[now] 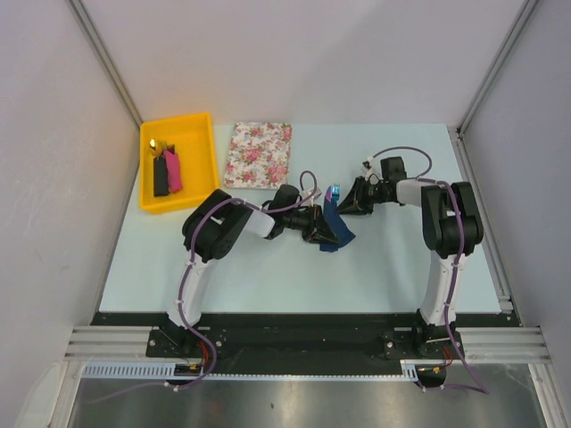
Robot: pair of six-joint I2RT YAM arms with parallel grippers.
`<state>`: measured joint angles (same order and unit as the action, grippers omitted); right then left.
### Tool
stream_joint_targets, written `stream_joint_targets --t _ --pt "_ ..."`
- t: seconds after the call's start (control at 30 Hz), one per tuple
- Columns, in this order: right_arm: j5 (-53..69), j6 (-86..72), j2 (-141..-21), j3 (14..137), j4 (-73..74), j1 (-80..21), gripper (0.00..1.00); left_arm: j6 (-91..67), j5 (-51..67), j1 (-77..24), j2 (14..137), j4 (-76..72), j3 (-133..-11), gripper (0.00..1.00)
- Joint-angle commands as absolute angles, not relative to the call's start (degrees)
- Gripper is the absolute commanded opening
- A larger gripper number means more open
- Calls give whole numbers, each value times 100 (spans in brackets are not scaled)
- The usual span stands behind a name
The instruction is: Place the utensils on the paper napkin and roll it up
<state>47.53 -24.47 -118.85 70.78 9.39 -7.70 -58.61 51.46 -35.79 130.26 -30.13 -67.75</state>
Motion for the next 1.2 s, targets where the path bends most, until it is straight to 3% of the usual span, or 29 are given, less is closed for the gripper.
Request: stream_joint_targets --t 0.0,0.03,0.13,0.7,1.17 --pt "4000 -2584 -11479 7365 782 -686 29 -5528 4904 -3551 13245 -2399 -6767 22" --pt "3773 -2532 -11479 7400 808 -712 36 -5528 4913 -3551 13254 -2408 -6794 22" --pt "3456 -2225 -11557 7593 1098 -800 45 -5546 4948 -3560 13289 -2434 -6811 23" --pt "3323 -1556 -12120 7919 1907 -1186 37 -5502 4948 -3559 13289 -2417 -6908 23" --pt "3402 -1644 -12349 7937 1969 -1178 39 -5484 4966 -3551 13307 -2391 -6935 23"
